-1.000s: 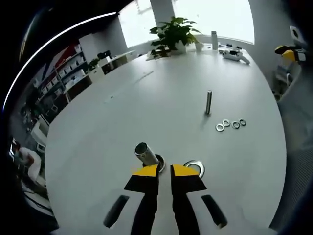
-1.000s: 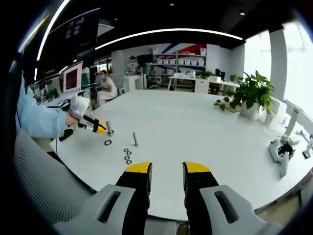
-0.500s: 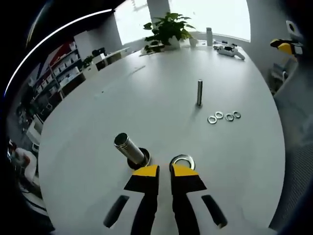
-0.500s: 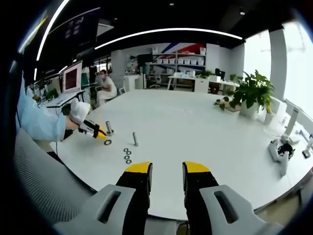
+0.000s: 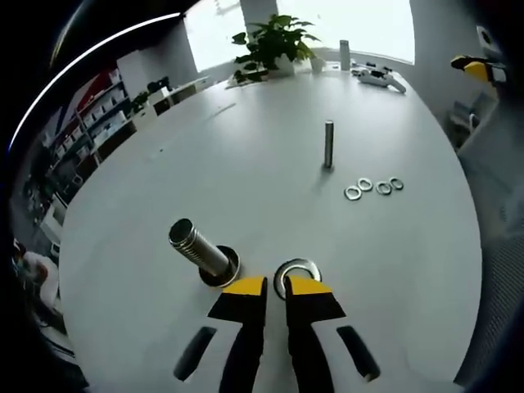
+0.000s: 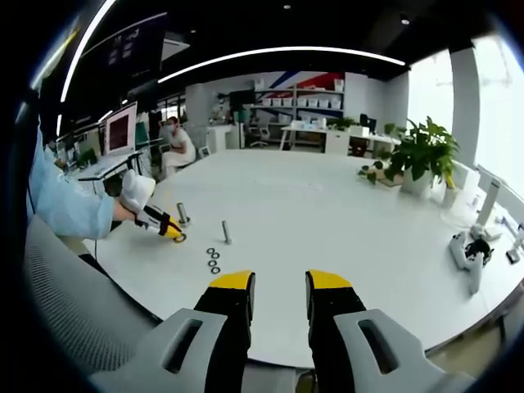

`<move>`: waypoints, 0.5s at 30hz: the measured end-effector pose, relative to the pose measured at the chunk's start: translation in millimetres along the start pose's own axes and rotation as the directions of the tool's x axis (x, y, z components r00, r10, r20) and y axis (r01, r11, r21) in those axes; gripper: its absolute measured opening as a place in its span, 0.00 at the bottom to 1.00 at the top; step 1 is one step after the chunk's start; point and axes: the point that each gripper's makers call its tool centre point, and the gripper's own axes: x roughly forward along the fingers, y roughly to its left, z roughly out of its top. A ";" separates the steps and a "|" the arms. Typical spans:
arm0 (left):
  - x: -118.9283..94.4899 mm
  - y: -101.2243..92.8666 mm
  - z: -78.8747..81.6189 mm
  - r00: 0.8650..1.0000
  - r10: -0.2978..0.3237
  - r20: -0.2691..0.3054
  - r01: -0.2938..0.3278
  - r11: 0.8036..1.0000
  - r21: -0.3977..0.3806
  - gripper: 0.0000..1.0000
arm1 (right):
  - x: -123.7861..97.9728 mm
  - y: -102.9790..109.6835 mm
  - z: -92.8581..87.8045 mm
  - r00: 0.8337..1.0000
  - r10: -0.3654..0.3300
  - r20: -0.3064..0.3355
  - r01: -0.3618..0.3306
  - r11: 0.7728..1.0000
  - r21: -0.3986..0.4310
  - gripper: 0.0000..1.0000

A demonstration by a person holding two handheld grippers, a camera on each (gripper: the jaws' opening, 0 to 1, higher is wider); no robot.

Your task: Place the washer onto the threaded stud by aligning its center hole with the stud, sliding it down to the base, and recovering from edge contact or off-axis alignment until the washer reaches the visible bottom stop.

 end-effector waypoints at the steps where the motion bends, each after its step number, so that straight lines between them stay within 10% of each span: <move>1: 0.4 -0.5 0.1 1.000 -0.003 0.000 0.003 1.000 -0.001 0.05 | 0.0 0.0 0.0 1.000 0.000 0.000 0.000 1.000 0.000 0.27; 15: -3.0 0.8 -1.2 1.000 -0.001 -0.010 0.001 1.000 -0.026 0.02 | 0.1 -0.6 0.0 1.000 -0.001 0.003 0.001 1.000 0.002 0.27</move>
